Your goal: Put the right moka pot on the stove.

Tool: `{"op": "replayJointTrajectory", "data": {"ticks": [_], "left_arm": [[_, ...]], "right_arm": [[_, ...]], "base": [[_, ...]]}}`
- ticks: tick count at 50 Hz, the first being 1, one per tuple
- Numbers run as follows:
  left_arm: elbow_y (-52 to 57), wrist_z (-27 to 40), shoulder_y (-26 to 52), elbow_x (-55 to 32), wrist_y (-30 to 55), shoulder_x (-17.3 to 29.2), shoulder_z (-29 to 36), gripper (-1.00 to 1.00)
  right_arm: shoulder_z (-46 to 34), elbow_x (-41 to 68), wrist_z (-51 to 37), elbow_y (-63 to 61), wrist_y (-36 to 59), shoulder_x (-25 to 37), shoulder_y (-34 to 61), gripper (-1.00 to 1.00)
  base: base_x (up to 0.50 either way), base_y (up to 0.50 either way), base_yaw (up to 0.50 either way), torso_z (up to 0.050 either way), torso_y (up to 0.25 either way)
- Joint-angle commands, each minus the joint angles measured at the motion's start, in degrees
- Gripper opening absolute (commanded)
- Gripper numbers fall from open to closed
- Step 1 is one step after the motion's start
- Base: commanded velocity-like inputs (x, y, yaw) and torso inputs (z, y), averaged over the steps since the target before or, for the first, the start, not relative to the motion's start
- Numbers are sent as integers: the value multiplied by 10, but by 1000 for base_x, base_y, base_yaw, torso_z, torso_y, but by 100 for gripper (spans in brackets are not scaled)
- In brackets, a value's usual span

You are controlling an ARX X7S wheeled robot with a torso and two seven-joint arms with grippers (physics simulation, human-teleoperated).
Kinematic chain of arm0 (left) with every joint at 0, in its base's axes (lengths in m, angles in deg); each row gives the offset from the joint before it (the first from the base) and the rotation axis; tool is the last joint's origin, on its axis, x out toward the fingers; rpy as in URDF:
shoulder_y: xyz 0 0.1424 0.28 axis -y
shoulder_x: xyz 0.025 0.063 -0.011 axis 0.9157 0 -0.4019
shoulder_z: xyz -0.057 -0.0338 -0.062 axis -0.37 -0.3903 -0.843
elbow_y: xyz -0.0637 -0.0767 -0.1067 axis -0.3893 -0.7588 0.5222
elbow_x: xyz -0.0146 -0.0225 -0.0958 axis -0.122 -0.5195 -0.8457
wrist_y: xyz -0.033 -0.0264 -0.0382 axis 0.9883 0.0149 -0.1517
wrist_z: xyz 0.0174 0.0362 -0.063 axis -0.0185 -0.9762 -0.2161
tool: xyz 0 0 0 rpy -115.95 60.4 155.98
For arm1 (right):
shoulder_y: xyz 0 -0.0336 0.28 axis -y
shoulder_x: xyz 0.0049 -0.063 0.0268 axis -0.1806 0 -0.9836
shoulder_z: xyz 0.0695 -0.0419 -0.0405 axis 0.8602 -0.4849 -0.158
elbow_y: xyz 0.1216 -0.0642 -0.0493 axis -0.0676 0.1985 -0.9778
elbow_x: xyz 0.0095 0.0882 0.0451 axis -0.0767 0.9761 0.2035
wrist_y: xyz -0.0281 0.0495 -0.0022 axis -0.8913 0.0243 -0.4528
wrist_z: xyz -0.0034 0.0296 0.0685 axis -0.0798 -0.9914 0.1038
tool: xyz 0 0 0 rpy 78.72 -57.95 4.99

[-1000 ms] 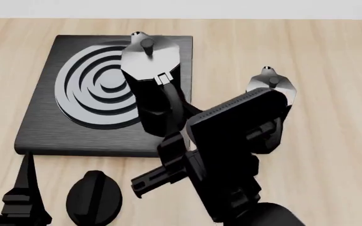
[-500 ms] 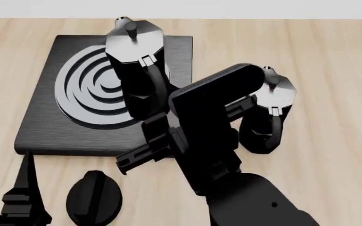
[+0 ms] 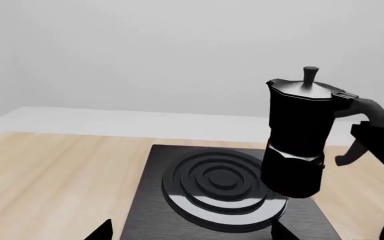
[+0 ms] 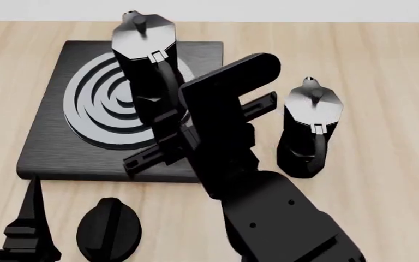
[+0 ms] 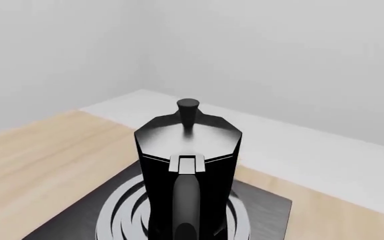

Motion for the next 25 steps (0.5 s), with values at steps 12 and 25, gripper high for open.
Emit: {"op": "replayJointTrajectory", "data": {"ticks": [12, 25], "left_arm": [[0, -2, 2, -10, -1, 3, 0, 100], [1, -4, 0, -14, -7, 4, -1, 100]], "right_arm": [[-20, -37, 35, 137, -74, -51, 53, -100], [-33, -49, 53, 217, -119, -80, 80, -100]], "base": [[0, 0, 0, 0, 1], [0, 0, 0, 1, 1]]}}
